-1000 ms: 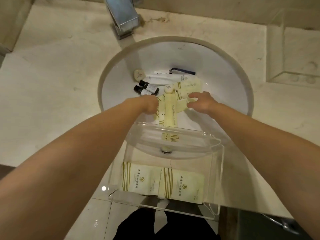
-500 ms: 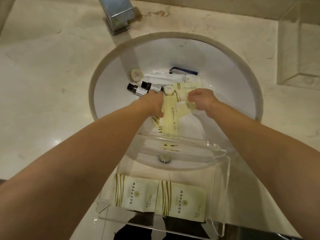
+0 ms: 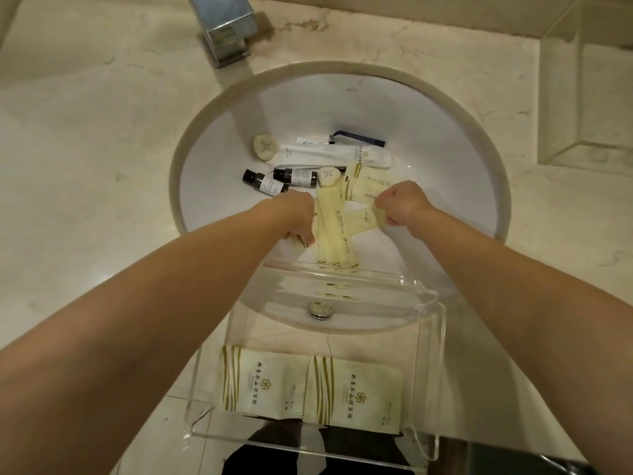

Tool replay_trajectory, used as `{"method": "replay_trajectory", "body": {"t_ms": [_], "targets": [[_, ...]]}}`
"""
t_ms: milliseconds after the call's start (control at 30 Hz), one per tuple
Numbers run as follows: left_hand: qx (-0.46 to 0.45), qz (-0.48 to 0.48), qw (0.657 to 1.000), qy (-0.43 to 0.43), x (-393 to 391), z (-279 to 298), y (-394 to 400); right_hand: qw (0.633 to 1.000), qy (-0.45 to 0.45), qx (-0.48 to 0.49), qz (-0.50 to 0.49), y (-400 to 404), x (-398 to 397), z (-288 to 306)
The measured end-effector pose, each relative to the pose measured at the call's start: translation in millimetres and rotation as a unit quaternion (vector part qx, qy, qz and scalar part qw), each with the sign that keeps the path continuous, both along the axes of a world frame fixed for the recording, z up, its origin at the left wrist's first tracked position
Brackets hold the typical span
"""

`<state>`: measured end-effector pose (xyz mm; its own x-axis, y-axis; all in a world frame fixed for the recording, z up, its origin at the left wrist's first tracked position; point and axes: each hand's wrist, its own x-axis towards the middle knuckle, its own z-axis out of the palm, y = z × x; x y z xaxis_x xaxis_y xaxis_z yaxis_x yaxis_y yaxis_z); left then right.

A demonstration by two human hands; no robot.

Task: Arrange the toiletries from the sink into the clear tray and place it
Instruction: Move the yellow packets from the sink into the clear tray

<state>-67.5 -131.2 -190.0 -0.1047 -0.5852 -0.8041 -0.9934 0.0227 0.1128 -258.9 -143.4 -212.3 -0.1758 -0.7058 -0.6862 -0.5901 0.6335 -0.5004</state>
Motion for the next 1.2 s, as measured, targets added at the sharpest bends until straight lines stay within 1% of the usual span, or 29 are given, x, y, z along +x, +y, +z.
{"method": "replay_trajectory", "body": {"t_ms": [167,267,367,433,500,567,600,667,767,800,867,900,1000,1033,1067,1100,1133,1167,1200], "targets": [[-0.039,0.022,0.998,0.037,0.4,-5.0,-0.7,1.0,0.004,0.006,0.007,7.1,-0.4,4.6],[-0.026,0.087,0.991,0.095,5.0,-1.3,-4.4,0.998,0.043,-0.035,0.018,11.5,-2.1,13.3],[-0.036,0.189,0.97,0.151,15.7,6.9,-8.7,0.989,0.1,-0.106,-0.005,13.1,-5.8,23.6],[-0.064,0.259,0.947,0.182,23.6,12.7,-11.1,0.985,0.11,-0.133,-0.024,12.6,-5.2,30.8],[-0.103,0.324,0.919,0.2,29.9,17.1,-12.9,0.983,0.099,-0.149,-0.036,11.7,-1.8,38.3],[-0.128,0.377,0.892,0.215,34.3,22.3,-12.7,0.982,0.067,-0.163,-0.072,11.2,0.8,43.7],[-0.133,0.397,0.879,0.227,36.3,25.2,-12.3,0.98,0.037,-0.164,-0.102,11.9,2.0,46.8],[-0.132,0.424,0.862,0.245,39.9,35.6,-10.0,0.976,-0.042,-0.156,-0.148,15.0,5.4,55.8],[-0.127,0.45,0.841,0.271,46.8,53.2,-7.7,0.965,-0.136,-0.132,-0.182,20.2,12.0,73.4],[-0.125,0.457,0.834,0.281,48.8,60.0,-7.5,0.959,-0.162,-0.126,-0.196,23.0,14.5,79.6],[-0.118,0.476,0.816,0.307,51.8,76.4,-7.6,0.936,-0.231,-0.121,-0.238,28.9,18.0,91.9],[-0.109,0.494,0.799,0.324,52.9,85.7,-7.0,0.922,-0.265,-0.119,-0.256,32.0,19.5,97.8],[-0.063,0.547,0.729,0.406,55.6,113.5,-2.3,0.898,-0.325,-0.115,-0.274,43.6,24.8,116.8],[-0.045,0.552,0.712,0.432,56.2,122.2,0.0,0.89,-0.339,-0.114,-0.281,46.1,26.4,123.1],[-0.029,0.55,0.704,0.448,56.7,129.6,2.9,0.882,-0.353,-0.114,-0.289,48.8,28.0,129.8],[-0.018,0.54,0.707,0.457,57.3,135.5,5.8,0.875,-0.367,-0.113,-0.296,51.8,29.7,136.2],[-0.012,0.523,0.718,0.459,57.6,140.7,9.1,0.869,-0.377,-0.112,-0.302,55.2,31.3,142.1],[-0.007,0.505,0.733,0.456,58.3,145.4,13.1,0.868,-0.379,-0.111,-0.3,59.3,32.8,147.5],[-0.004,0.483,0.752,0.448,59.0,150.4,18.0,0.877,-0.369,-0.112,-0.287,63.9,34.3,152.1]]}}
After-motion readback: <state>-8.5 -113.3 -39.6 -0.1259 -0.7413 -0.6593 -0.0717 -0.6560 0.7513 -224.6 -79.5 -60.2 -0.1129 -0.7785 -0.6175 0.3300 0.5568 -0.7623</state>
